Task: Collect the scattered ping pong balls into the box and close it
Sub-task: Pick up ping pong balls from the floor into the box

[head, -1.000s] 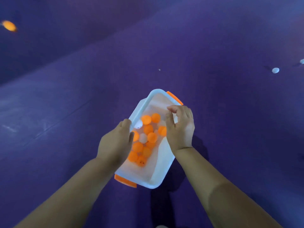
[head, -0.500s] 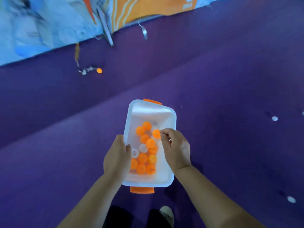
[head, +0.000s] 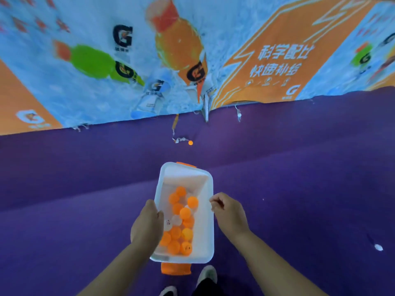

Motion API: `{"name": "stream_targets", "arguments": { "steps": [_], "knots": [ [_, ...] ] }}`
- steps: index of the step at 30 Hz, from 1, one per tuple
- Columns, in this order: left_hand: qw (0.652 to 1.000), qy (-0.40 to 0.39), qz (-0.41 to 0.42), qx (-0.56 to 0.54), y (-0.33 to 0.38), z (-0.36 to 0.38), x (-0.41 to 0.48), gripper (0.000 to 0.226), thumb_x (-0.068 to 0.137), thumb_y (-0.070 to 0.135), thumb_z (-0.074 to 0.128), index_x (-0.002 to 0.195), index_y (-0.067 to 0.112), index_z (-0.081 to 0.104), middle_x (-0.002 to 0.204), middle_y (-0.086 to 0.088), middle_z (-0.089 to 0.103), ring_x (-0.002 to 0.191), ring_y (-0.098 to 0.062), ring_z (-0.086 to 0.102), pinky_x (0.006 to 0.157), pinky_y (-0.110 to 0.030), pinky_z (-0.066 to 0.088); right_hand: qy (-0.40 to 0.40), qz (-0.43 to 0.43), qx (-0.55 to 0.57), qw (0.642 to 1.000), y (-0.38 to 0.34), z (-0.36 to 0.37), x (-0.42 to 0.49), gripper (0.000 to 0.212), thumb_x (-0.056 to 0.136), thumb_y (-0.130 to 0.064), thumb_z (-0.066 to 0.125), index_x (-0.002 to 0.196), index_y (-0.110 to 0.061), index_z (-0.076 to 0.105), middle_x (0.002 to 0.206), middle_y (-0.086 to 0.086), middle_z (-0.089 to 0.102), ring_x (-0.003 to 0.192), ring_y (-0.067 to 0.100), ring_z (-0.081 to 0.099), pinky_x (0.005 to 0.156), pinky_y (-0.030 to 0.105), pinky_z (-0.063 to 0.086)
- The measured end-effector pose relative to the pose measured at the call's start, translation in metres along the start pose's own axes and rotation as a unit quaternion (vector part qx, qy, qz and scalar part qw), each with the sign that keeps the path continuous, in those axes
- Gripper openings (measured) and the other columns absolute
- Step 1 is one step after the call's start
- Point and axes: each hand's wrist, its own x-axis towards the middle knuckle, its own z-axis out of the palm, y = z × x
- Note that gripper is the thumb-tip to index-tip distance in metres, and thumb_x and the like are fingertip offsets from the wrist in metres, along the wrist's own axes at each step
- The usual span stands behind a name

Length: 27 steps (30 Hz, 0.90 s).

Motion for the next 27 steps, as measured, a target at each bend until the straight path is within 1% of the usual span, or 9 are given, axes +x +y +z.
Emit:
{"name": "stream_targets", "arguments": {
  "steps": [3,6,8,12,17,20,22,24,27],
  "knots": [
    [0.999,0.016,-0.032,-0.023,0.001,-0.020,0.016,0.006,0.095,0.019,0.041,0.093,0.015,0.037,0.086,-0.002,0.052,0.070,-0.024,0.049,0.060,-0.032,0.037,-0.026,-0.011,0.014,1.000,-0.020,0.000,0.023,0.015,0.094,-0.021,0.049,0.088,-0.029,0.061,0.085,-0.014,0.065,0.081,0.006,0.061,0.072,0.033,0.054],
    [0.998,0.025,-0.053,-0.033,0.013,-0.030,0.040,0.006,0.096,0.018,0.041,0.093,0.017,0.035,0.087,0.000,0.051,0.070,-0.020,0.049,0.056,-0.030,0.034,-0.039,-0.015,0.034,0.999,-0.035,-0.002,0.061,0.015,0.091,-0.017,0.052,0.089,-0.029,0.061,0.086,-0.014,0.064,0.083,0.007,0.060,0.074,0.033,0.053],
    [0.997,0.026,-0.065,-0.036,0.026,-0.031,0.063,0.006,0.096,0.019,0.041,0.094,0.017,0.036,0.088,0.000,0.052,0.072,-0.019,0.049,0.056,-0.030,0.034,-0.055,-0.024,0.034,0.998,-0.042,-0.007,0.094,0.014,0.090,-0.016,0.053,0.091,-0.027,0.062,0.088,-0.012,0.065,0.084,0.007,0.060,0.074,0.033,0.053],
    [0.995,0.023,-0.092,-0.044,0.061,-0.028,0.120,0.007,0.095,0.019,0.041,0.092,0.014,0.037,0.087,-0.003,0.054,0.073,-0.026,0.052,0.062,-0.033,0.039,-0.087,-0.026,0.042,0.995,-0.050,-0.027,0.172,0.018,0.090,-0.014,0.051,0.091,-0.029,0.062,0.089,-0.011,0.065,0.084,0.010,0.060,0.067,0.023,0.048],
    [0.991,0.019,-0.121,-0.054,0.108,-0.023,0.189,0.008,0.096,0.019,0.040,0.090,0.013,0.037,0.084,-0.003,0.053,0.068,-0.021,0.051,0.057,-0.031,0.036,-0.120,-0.009,0.013,0.993,-0.059,-0.060,0.266,0.016,0.091,-0.014,0.051,0.092,-0.026,0.063,0.085,-0.009,0.065,0.080,0.011,0.060,0.072,0.031,0.050],
    [0.987,0.022,-0.144,-0.068,0.125,-0.023,0.226,0.010,0.096,0.020,0.041,0.091,0.012,0.039,0.083,-0.005,0.053,0.072,-0.027,0.053,0.060,-0.033,0.038,-0.123,-0.002,-0.005,0.992,-0.067,-0.071,0.316,0.015,0.091,-0.015,0.052,0.091,-0.024,0.063,0.086,-0.006,0.066,0.084,0.016,0.063,0.075,0.036,0.052],
    [0.984,0.022,-0.157,-0.079,0.131,-0.026,0.250,0.010,0.096,0.020,0.041,0.092,0.011,0.040,0.086,-0.007,0.055,0.077,-0.031,0.056,0.063,-0.035,0.041,-0.129,0.006,-0.013,0.992,-0.074,-0.071,0.347,0.014,0.091,-0.017,0.052,0.089,-0.025,0.063,0.085,-0.006,0.066,0.085,0.017,0.063,0.076,0.039,0.052],
    [0.983,0.020,-0.164,-0.085,0.137,-0.031,0.279,0.010,0.095,0.020,0.041,0.094,0.010,0.040,0.089,-0.009,0.055,0.079,-0.033,0.057,0.065,-0.036,0.043,-0.134,0.015,-0.018,0.991,-0.082,-0.068,0.377,0.015,0.090,-0.018,0.052,0.085,-0.027,0.062,0.084,-0.004,0.067,0.084,0.018,0.063,0.076,0.040,0.053],
    [0.982,0.011,-0.169,-0.080,0.141,-0.037,0.328,0.009,0.096,0.018,0.042,0.095,0.009,0.040,0.091,-0.010,0.055,0.076,-0.033,0.055,0.061,-0.035,0.041,-0.123,0.038,-0.026,0.991,-0.089,-0.060,0.427,0.018,0.090,-0.018,0.052,0.079,-0.031,0.059,0.084,-0.004,0.067,0.083,0.018,0.063,0.074,0.037,0.052]
  ]
}}
